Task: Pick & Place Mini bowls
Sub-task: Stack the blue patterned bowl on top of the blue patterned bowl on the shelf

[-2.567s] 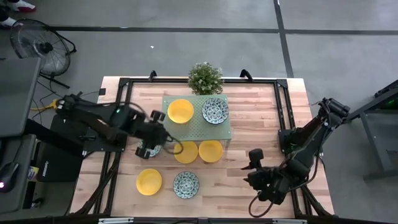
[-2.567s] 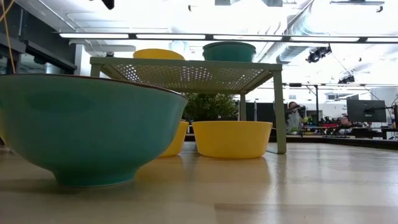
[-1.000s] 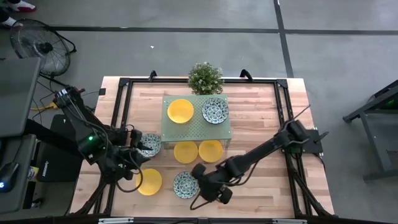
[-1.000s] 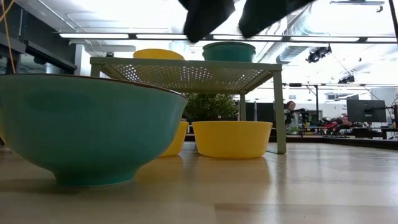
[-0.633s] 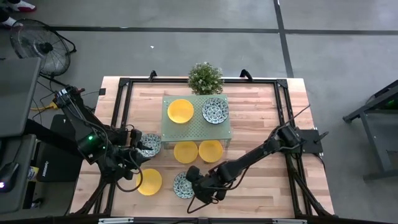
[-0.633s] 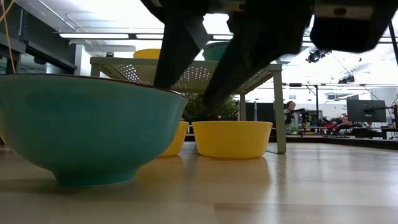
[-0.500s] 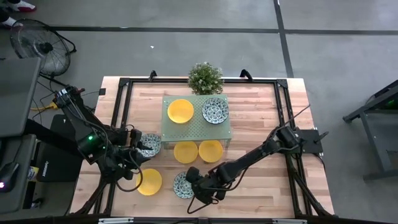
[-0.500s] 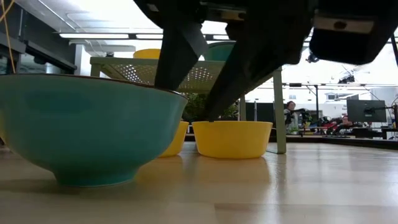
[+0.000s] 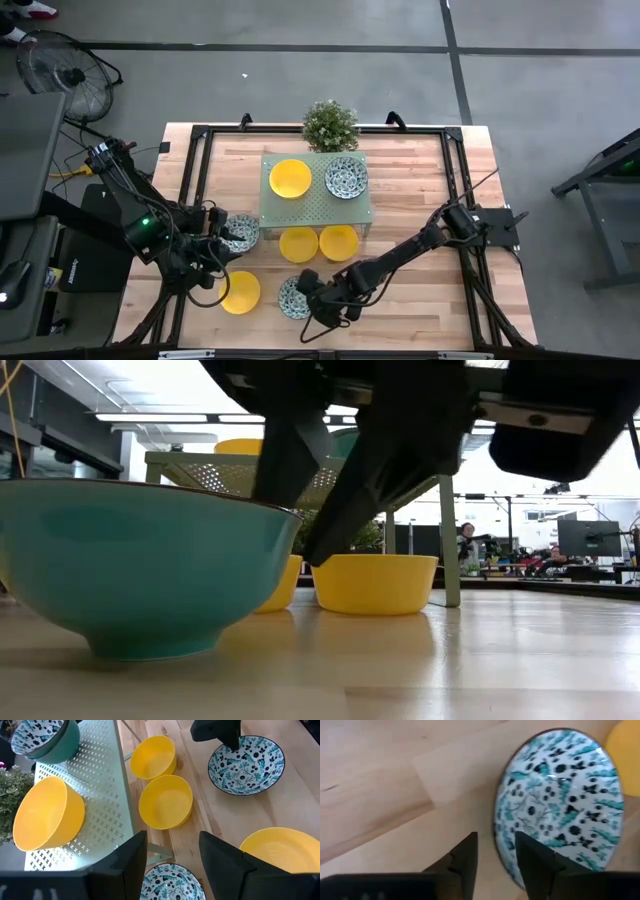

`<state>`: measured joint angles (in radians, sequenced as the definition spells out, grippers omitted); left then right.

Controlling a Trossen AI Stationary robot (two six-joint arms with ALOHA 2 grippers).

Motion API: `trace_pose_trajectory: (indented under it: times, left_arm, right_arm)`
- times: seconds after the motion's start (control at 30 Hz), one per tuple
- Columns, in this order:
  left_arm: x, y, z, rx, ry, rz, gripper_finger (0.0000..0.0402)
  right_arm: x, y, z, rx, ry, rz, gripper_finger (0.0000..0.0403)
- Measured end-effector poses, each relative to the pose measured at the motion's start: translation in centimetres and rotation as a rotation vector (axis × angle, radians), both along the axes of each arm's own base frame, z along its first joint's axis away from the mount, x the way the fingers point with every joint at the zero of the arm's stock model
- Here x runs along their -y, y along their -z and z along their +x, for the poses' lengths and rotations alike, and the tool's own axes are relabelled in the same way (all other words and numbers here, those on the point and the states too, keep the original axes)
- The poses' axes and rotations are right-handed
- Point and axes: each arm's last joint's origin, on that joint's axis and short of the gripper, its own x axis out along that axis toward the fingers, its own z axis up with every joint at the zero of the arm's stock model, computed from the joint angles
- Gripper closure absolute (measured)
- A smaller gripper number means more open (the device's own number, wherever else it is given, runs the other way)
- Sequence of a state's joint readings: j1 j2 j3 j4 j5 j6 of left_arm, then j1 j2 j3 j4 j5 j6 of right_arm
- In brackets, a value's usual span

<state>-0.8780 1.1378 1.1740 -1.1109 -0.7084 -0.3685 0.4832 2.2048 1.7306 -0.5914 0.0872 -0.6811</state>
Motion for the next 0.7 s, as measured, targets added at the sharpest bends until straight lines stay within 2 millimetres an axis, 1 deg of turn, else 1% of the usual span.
trace_pose_trajectory:
  times: [0.1, 0.2, 0.5, 0.7]
  left_arm:
    - [-0.03, 0.05, -0.05, -0.011, 0.002, -0.002, 0.0227]
    - [0.00, 0.07, -0.06, -0.018, 0.006, -0.009, 0.0227]
    - [0.00, 0.06, -0.07, -0.019, 0.004, -0.014, 0.0227]
    - [-0.07, 0.13, -0.15, -0.032, -0.005, -0.023, 0.0227]
  right_arm:
    - [0.03, 0.02, -0.02, -0.002, 0.002, -0.005, 0.0313]
    - [0.01, 0.02, -0.03, -0.006, -0.003, 0.003, 0.0333]
    - [-0.06, 0.94, 0.22, -0.011, -0.027, -0.005, 0.0358]
    - [0.03, 0.78, 0.12, -0.018, -0.011, -0.009, 0.0395]
